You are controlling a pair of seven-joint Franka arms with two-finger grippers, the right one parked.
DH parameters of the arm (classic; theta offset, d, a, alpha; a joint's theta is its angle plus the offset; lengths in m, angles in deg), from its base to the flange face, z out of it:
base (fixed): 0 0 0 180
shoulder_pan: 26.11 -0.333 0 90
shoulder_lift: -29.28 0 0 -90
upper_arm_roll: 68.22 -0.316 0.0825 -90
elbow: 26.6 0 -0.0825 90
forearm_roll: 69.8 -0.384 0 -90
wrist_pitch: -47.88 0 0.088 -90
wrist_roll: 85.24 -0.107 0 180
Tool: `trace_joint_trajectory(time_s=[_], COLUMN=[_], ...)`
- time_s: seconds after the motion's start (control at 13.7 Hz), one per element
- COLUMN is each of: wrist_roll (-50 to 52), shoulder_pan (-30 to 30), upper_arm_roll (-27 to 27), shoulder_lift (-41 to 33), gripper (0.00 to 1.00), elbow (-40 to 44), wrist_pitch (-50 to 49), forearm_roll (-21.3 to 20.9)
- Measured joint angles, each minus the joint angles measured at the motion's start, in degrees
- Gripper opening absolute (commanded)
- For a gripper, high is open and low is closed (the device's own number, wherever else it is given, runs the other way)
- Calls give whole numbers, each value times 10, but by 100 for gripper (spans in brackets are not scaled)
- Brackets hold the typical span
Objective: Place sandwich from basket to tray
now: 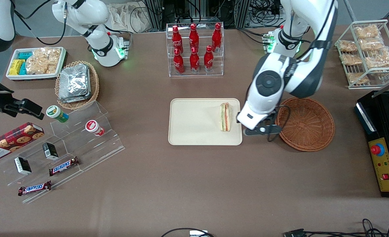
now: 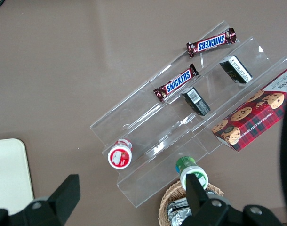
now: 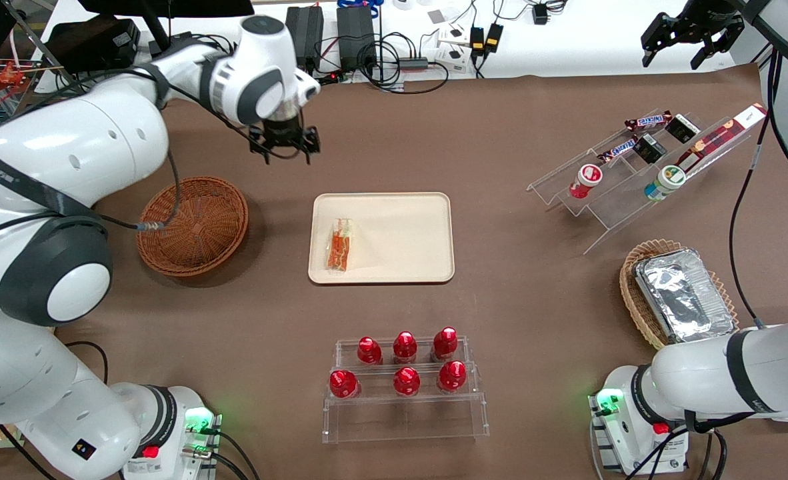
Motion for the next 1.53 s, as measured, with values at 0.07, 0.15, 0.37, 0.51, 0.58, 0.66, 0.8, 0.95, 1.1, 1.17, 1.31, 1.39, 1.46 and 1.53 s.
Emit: trace_joint_trajectory(time_s=[0.07, 0.15, 0.37, 0.51, 0.58, 0.66, 0.8, 0.95, 1.1, 1.17, 1.31, 1.39, 1.46, 1.53], wrist_roll=[-1, -3, -18, -31, -44, -56, -65, -70, -80, -84, -88, -89, -91, -92], shoulder_pan=[0, 0, 0, 0, 0, 0, 0, 0, 0, 0, 0, 0, 0, 0], upper_arm_roll=[-17, -32, -63, -81, -90, -97, -107, -117, -127, -129, -135, -139, -142, -143], shoulder_lift=[-4, -8, -23, -30, -34, -37, -39, -40, -43, -45, -51, -54, -57, -61], gripper=[100, 100, 100, 100, 100, 100, 100, 100, 100, 100, 100, 100, 100, 100], elbow=[6, 8, 9, 9, 9, 9, 9, 10, 10, 10, 10, 10, 10, 10], wrist_pitch=[-2, -3, -7, -10, -15, -22, -29, -29, -30, -30, -31, -32, -34, -35], forearm_roll=[0, 0, 12, 20, 23, 25, 29, 49, 57, 58, 58, 58, 58, 58])
